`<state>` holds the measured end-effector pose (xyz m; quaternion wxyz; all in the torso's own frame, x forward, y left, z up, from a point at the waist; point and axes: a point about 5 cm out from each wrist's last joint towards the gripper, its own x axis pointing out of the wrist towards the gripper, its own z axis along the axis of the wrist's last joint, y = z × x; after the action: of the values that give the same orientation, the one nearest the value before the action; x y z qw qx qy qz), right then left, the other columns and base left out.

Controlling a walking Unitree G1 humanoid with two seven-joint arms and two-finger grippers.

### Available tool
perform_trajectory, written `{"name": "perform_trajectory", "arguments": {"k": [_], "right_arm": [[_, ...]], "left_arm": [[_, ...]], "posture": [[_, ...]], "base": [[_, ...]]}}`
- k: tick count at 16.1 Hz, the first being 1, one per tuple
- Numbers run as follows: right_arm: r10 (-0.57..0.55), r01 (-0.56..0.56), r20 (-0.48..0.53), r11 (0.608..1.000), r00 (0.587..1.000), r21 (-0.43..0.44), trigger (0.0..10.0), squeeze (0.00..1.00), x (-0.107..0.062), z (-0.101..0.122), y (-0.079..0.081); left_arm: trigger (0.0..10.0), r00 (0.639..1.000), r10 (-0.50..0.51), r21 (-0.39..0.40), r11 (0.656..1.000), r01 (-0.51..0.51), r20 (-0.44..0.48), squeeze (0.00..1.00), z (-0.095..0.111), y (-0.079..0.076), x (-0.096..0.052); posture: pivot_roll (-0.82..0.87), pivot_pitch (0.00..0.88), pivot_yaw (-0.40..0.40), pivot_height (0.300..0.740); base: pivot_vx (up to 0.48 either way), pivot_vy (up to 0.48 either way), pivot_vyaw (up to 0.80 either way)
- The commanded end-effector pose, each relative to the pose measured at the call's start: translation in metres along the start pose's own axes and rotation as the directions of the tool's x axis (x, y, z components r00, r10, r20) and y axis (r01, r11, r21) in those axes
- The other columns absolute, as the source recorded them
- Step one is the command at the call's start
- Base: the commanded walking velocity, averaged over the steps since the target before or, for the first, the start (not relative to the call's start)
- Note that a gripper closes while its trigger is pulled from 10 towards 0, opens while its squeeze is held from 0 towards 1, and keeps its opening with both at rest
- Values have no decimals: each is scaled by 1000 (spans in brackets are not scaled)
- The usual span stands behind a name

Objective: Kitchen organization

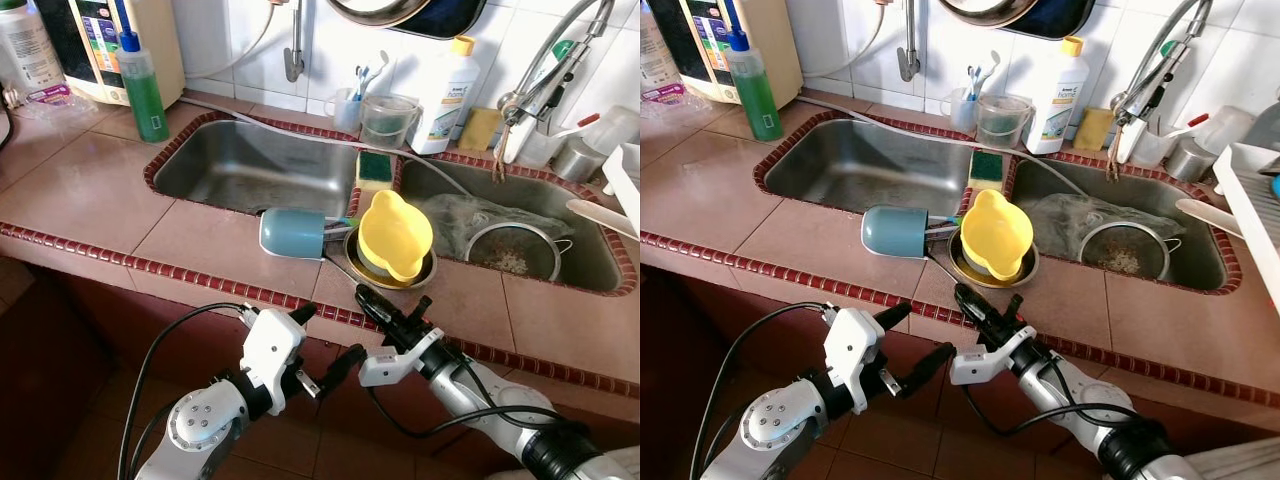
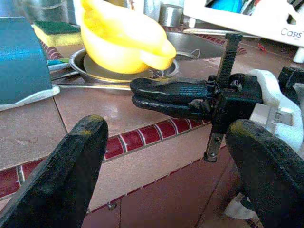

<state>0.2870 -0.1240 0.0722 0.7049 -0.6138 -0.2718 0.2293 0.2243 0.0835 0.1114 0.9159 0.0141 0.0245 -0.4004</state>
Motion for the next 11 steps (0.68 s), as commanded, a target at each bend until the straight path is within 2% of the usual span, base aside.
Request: {"name": "perform_trajectory", "arguments": {"k": [1,11], "right_arm": [[4,-3,20,1000,1000,-10,10000,0,-4,4,3],[-51,50,-11,998,999,-35,10000,0,-15,11,7]], "left_arm": [[10000,1000,-9,6,1000,9,6,0,3,-4,1],[10000,1000,-7,-2,1000,7,4,0,2,-5,0]], "posture": [[-61,75,-60,740],[-67,88,-60,740]], "base": [[0,0,0],[0,0,0]]}}
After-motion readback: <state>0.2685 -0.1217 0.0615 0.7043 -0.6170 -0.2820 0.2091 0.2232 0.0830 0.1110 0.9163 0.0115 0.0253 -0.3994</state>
